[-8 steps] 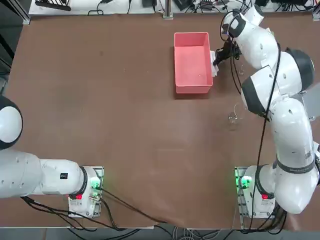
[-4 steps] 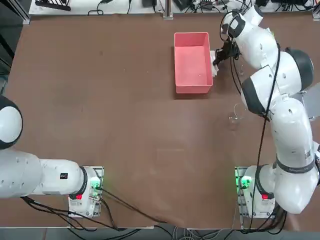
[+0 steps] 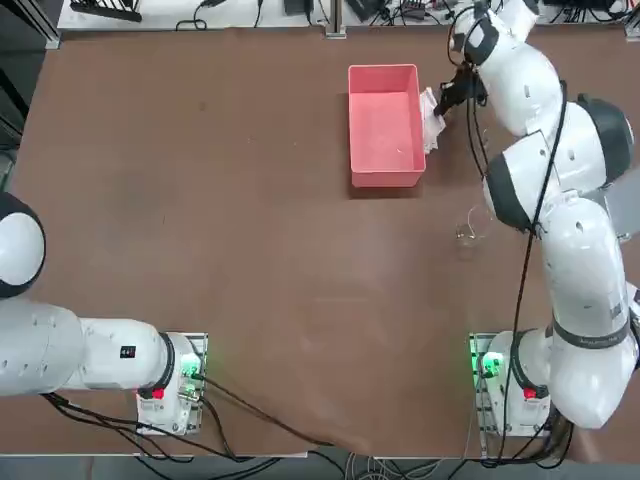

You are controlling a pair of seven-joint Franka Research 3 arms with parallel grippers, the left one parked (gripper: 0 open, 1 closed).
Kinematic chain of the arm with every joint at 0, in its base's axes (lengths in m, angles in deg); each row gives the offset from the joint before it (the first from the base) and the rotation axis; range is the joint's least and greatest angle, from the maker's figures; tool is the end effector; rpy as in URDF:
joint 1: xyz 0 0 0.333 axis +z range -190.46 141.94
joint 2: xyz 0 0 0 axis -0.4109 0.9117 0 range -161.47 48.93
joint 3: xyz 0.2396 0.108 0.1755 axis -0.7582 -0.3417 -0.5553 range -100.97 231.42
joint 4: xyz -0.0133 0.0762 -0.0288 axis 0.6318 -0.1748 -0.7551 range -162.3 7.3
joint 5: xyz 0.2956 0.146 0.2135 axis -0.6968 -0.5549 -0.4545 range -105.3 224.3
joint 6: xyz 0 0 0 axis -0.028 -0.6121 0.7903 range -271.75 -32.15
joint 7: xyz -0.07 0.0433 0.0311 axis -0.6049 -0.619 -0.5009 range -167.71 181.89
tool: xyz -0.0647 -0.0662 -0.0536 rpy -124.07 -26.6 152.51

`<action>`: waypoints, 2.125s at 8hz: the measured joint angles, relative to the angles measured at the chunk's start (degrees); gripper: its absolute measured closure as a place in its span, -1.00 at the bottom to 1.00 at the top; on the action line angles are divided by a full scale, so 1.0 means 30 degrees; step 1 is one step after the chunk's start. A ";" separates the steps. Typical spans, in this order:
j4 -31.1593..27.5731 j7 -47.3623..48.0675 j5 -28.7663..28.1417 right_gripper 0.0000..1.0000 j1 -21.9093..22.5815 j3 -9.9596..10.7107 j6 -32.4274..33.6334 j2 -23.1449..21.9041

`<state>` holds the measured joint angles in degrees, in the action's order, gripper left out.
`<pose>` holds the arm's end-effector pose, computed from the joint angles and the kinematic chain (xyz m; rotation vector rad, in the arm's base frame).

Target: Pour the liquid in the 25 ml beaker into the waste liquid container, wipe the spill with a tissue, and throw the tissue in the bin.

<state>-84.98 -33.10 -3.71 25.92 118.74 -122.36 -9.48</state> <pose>0.6527 0.0854 0.2444 -2.8129 -0.2690 -0.0625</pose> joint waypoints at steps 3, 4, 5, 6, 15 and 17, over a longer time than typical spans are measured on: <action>0.0078 0.0043 0.0859 0.96 0.3197 0.4645 0.2674 -0.0167; 0.0079 0.0092 0.1037 0.96 0.4038 0.5911 0.3826 -0.0192; 0.0074 0.0092 0.1383 0.96 0.4536 0.7043 0.4781 -0.0187; 0.0074 0.0089 0.1935 0.96 0.4961 0.8197 0.5359 -0.0195; -0.1663 -0.3825 0.8462 0.96 0.8679 1.7437 0.8887 -0.0130; -0.4024 -0.7421 0.8645 0.96 0.8665 1.9661 0.8881 -0.0111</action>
<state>-97.05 -55.36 22.22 51.92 177.72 -95.71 -9.81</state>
